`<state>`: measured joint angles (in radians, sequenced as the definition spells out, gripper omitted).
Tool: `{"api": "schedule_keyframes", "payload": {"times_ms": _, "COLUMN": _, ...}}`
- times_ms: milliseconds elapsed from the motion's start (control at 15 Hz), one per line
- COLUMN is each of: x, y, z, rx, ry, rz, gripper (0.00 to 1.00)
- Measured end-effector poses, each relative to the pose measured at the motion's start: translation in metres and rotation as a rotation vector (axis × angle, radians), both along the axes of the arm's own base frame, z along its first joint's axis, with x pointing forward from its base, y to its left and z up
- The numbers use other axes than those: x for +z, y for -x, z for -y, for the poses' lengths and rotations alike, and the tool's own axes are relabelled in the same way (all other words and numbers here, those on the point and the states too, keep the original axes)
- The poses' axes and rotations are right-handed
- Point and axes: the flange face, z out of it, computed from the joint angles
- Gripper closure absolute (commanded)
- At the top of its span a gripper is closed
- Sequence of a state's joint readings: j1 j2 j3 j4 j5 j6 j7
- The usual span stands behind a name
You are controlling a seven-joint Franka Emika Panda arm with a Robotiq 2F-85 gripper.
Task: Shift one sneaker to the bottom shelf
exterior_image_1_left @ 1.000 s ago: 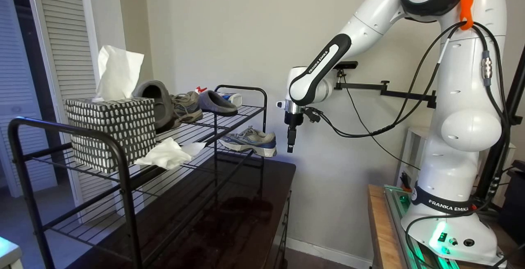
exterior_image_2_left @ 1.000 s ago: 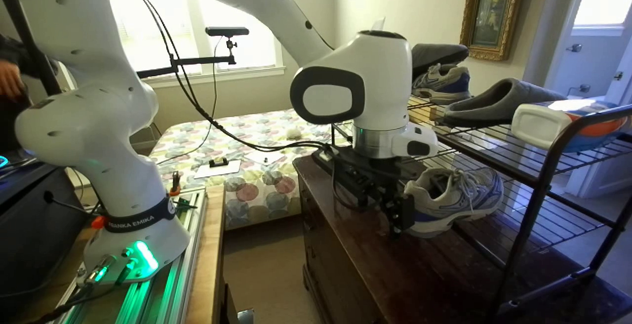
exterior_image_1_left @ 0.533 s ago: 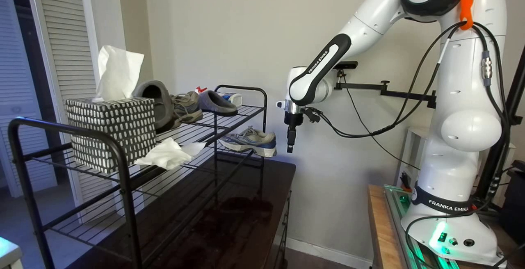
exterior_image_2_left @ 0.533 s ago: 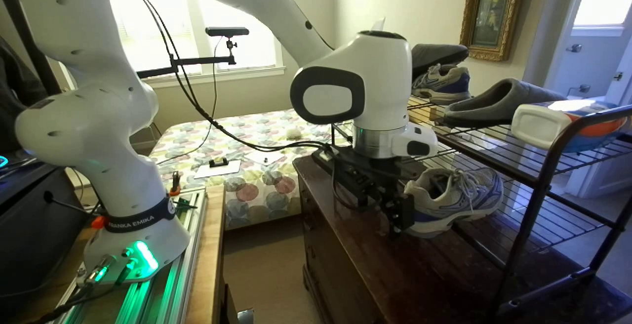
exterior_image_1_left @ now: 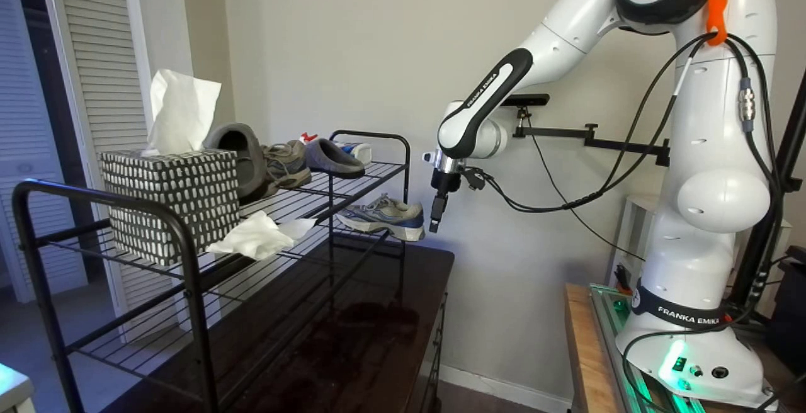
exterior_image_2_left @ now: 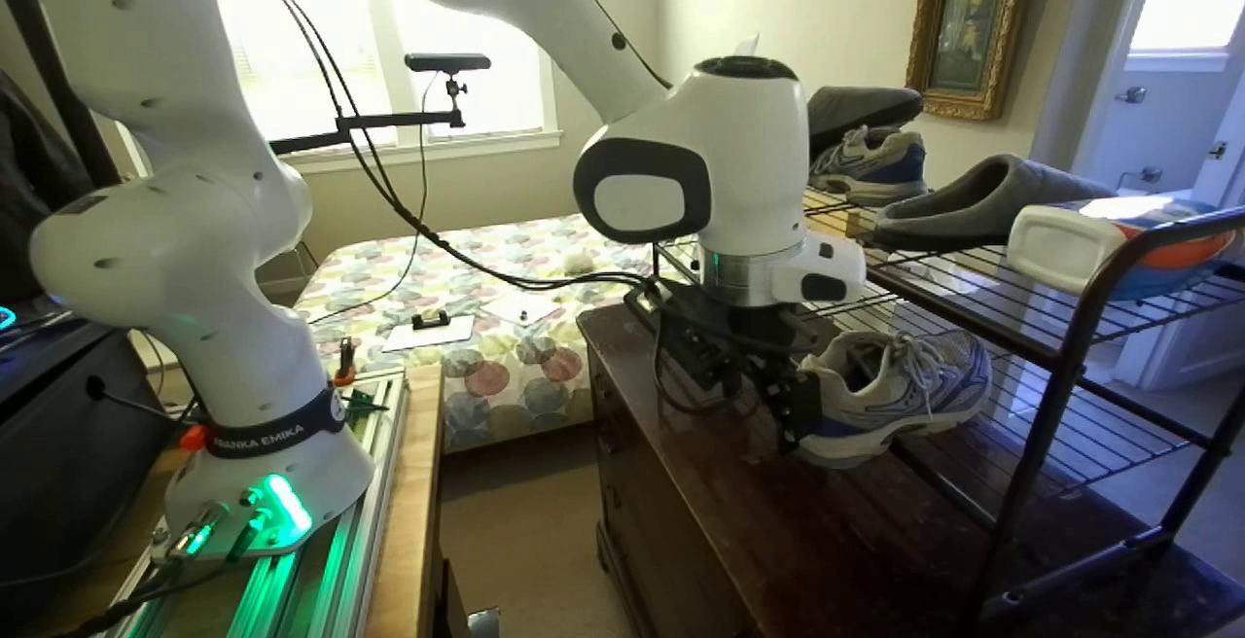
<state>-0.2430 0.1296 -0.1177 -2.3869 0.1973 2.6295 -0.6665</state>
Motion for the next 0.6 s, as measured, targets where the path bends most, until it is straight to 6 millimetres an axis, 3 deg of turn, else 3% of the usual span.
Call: {"api": "schedule_keyframes", "payload": {"times_ms": 600, "x": -0.007, "y": -0.019, "z": -0.005, "rx": -0.002, "ry": 0.049, "rz": 0.108, "gripper": 0.0}}
